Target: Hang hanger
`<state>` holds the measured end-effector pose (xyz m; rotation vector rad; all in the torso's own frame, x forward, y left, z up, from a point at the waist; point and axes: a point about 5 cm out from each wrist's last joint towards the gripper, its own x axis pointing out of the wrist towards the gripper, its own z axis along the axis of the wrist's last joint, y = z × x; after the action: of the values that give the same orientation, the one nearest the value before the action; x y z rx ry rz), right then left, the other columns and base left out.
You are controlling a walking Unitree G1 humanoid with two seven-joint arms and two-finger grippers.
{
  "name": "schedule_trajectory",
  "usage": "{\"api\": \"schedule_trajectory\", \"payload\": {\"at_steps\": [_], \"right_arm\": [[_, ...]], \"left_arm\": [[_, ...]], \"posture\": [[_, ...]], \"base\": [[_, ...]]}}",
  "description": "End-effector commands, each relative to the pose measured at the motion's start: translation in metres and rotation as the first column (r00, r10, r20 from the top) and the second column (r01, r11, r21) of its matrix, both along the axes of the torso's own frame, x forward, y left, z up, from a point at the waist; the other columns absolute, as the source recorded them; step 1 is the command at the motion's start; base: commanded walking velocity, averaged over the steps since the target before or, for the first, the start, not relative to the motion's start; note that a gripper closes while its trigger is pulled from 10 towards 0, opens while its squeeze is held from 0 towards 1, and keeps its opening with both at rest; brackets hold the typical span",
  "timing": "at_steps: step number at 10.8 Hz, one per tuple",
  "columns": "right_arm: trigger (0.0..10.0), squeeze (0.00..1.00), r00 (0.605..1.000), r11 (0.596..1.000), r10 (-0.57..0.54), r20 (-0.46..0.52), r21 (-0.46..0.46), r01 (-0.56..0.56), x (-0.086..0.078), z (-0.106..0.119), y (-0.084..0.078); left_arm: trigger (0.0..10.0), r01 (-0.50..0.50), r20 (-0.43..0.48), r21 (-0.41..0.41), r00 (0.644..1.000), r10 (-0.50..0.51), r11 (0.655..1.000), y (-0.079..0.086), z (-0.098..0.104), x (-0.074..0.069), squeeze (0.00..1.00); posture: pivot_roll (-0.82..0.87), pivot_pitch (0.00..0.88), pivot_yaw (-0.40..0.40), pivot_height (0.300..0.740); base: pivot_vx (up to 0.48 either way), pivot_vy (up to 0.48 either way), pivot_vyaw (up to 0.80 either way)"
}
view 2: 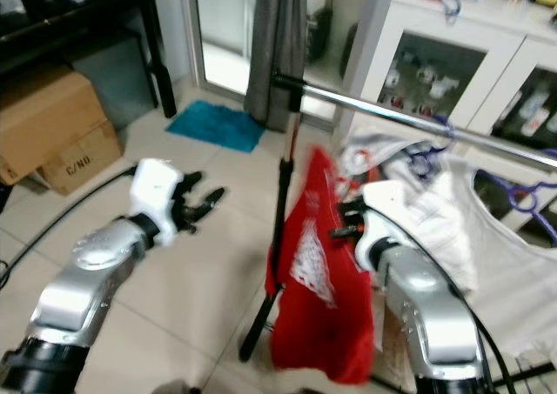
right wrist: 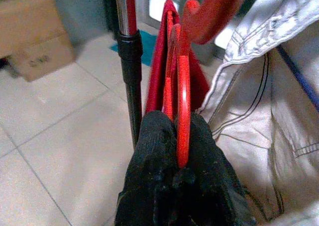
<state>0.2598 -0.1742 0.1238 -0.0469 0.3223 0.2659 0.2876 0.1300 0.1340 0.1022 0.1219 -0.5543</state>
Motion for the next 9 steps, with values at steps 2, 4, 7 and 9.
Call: {"api": "schedule_trajectory", "payload": {"at_steps": [2, 4, 7, 9], "right_arm": [[0.0, 0.00, 0.999, 1.000, 0.027, 0.038, -0.015, -0.026, -0.0035, 0.0070, -0.0032], [0.0, 0.00, 0.999, 0.999, 0.028, 0.039, -0.029, -0.027, -0.0027, 0.0055, -0.0056], [0.0, 0.00, 0.999, 0.999, 0.016, 0.049, -0.034, -0.014, -0.0001, 0.0068, -0.0092], [0.0, 0.00, 0.999, 0.999, 0.003, 0.053, -0.037, -0.001, 0.0006, 0.0073, -0.0101]], "left_arm": [[10.0, 0.026, 0.001, -0.020, 1.000, -0.026, 0.999, -0.0101, 0.0008, -0.0030, 0.00], [10.0, 0.021, -0.011, -0.026, 1.000, -0.021, 0.999, -0.0102, -0.0004, -0.0036, 0.00], [10.0, 0.016, -0.014, -0.028, 1.000, -0.016, 0.999, -0.0113, -0.0012, -0.0032, 0.00], [10.0, 0.011, -0.006, -0.032, 1.000, -0.011, 0.999, -0.0122, 0.0005, -0.0009, 0.00]], "posture": [[0.03, 0.000, -0.047, 0.740], [0.03, 0.000, -0.049, 0.740], [0.03, 0.000, -0.052, 0.740], [0.02, 0.000, -0.046, 0.740]], "base": [[0.000, 0.000, 0.00], [0.000, 0.000, 0.00], [-0.263, 0.000, 0.00], [0.000, 0.000, 0.00]]}}
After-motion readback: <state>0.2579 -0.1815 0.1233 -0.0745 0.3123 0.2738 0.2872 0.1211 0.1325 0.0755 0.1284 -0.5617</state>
